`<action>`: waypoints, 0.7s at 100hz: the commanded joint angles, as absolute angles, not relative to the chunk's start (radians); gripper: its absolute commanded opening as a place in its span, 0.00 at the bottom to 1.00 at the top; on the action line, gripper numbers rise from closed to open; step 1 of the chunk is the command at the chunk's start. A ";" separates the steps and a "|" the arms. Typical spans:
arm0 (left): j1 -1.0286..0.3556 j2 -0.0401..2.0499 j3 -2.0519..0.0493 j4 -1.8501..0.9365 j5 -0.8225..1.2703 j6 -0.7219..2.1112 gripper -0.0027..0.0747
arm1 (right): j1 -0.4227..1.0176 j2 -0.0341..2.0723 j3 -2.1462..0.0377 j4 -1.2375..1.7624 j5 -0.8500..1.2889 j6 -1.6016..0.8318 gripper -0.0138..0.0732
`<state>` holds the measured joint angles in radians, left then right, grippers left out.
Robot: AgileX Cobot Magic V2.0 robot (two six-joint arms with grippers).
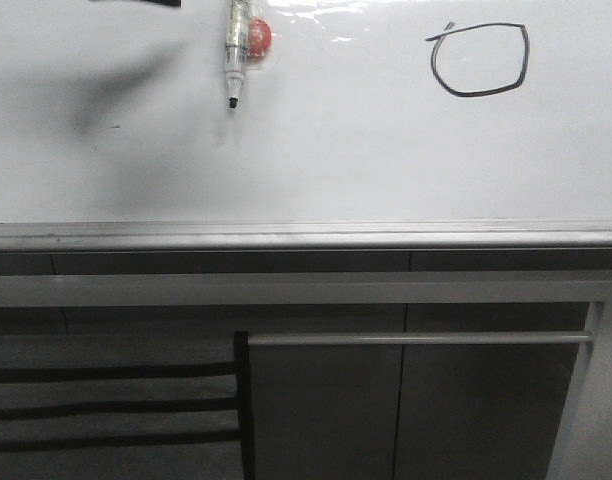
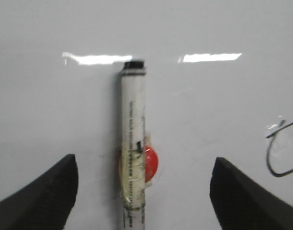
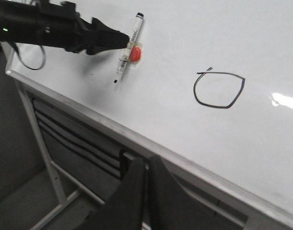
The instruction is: Write number 0 on whiteboard
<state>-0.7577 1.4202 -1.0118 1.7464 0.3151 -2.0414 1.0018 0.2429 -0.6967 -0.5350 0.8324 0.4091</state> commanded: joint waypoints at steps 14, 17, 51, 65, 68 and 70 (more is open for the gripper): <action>-0.893 1.096 -0.900 1.763 0.346 -1.798 0.55 | 0.995 0.259 -0.594 -0.736 0.596 0.424 0.10; -0.914 1.056 -0.868 1.763 0.346 -1.772 0.49 | 0.995 0.259 -0.567 -0.748 0.557 0.436 0.10; -1.062 0.655 -0.580 1.763 0.255 -1.726 0.01 | 0.995 0.259 -0.479 -0.787 0.352 0.531 0.10; -1.061 0.579 -0.510 1.763 0.208 -1.726 0.01 | 0.995 0.259 -0.479 -0.787 0.351 0.533 0.10; -1.061 0.571 -0.504 1.763 0.203 -1.726 0.01 | 0.995 0.259 -0.479 -0.787 0.351 0.533 0.10; -1.061 0.568 -0.498 1.763 0.196 -1.726 0.01 | 0.995 0.259 -0.479 -0.787 0.351 0.533 0.10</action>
